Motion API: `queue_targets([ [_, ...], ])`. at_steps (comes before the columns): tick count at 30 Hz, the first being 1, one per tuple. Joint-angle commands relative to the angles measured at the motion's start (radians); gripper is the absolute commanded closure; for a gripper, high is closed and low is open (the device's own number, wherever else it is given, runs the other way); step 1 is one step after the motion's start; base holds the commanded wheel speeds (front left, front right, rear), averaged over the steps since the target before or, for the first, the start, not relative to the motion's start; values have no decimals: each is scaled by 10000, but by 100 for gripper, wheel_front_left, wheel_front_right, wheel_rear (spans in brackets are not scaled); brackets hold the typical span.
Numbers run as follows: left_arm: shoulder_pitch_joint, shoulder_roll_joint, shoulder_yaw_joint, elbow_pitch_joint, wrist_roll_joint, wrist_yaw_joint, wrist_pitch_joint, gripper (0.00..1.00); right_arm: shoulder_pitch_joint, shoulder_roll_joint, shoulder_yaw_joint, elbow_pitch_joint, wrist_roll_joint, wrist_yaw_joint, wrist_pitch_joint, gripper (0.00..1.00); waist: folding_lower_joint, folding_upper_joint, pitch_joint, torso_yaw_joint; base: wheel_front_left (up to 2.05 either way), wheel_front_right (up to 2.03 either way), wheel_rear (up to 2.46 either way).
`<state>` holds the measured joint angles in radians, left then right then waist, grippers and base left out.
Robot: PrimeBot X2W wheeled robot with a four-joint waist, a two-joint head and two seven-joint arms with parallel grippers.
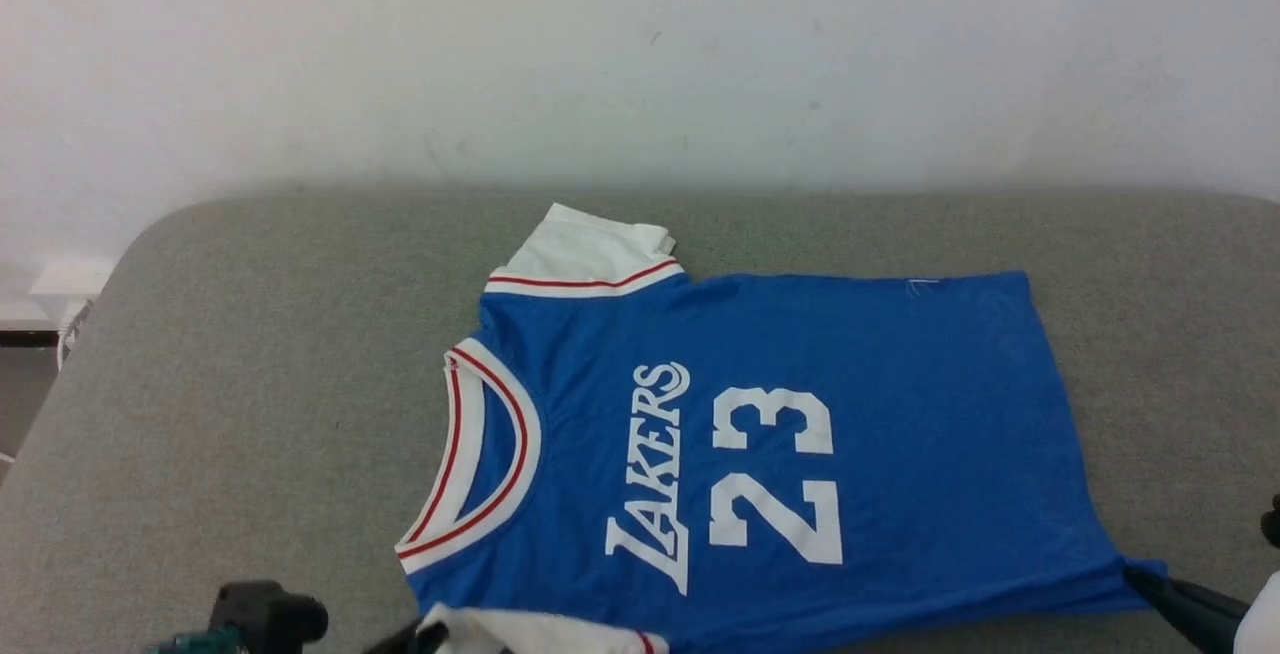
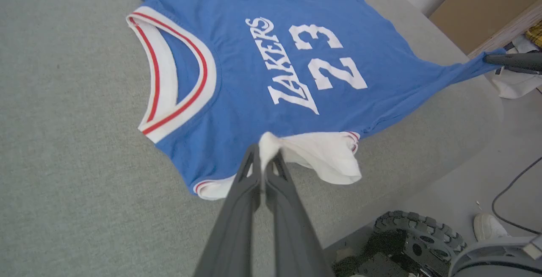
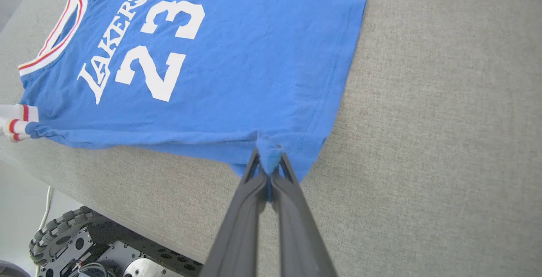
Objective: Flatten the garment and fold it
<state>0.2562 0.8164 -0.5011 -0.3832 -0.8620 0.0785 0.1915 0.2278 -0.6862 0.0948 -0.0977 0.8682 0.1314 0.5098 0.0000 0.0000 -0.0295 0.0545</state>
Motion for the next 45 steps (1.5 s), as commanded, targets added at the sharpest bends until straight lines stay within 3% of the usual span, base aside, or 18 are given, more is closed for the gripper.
queue_targets([
  [1,-557,-267,206,73,244,-101,-368,100,-287,244,-223,-174,-117,-7,-20,100,0,0,270,-83,0,0,0],
  [9,-2367,-1253,652,1042,1107,-144,-1824,100,-1573,937,-632,1,-18,-7,-229,100,0,0,1304,-274,0,0,0],
  [18,-4014,-1751,300,2383,1912,-131,-1716,100,-2878,917,-38,883,-988,-7,-340,100,0,0,2259,-305,0,0,0],
  [28,-5134,-2748,-210,4800,1998,-220,-1583,100,-3749,1488,164,2140,-1706,-7,-449,100,0,0,2549,-272,0,0,0],
  [31,-5122,-3245,-181,5598,1450,-152,-1309,98,-3942,1766,181,2430,-2007,-7,-485,100,0,0,2487,-299,0,0,0],
  [32,-5144,-3335,-166,5804,1428,-69,-1322,51,-3996,1876,193,2494,-2132,-7,-519,82,0,0,2453,-317,0,0,0],
  [33,-5175,-3417,-158,5969,1461,-14,-1436,0,-4029,1997,196,2544,-2241,-7,-559,0,0,0,2408,-335,0,0,0],
  [41,-4865,-3839,205,6377,1212,268,-2339,0,-3664,2485,-230,2393,-3285,-7,-774,0,0,0,1720,-301,0,0,0],
  [45,-4120,-4011,534,5801,797,608,-2638,0,-3046,3222,-1144,2198,-4106,-7,-509,0,0,0,1291,-242,0,0,0],
])
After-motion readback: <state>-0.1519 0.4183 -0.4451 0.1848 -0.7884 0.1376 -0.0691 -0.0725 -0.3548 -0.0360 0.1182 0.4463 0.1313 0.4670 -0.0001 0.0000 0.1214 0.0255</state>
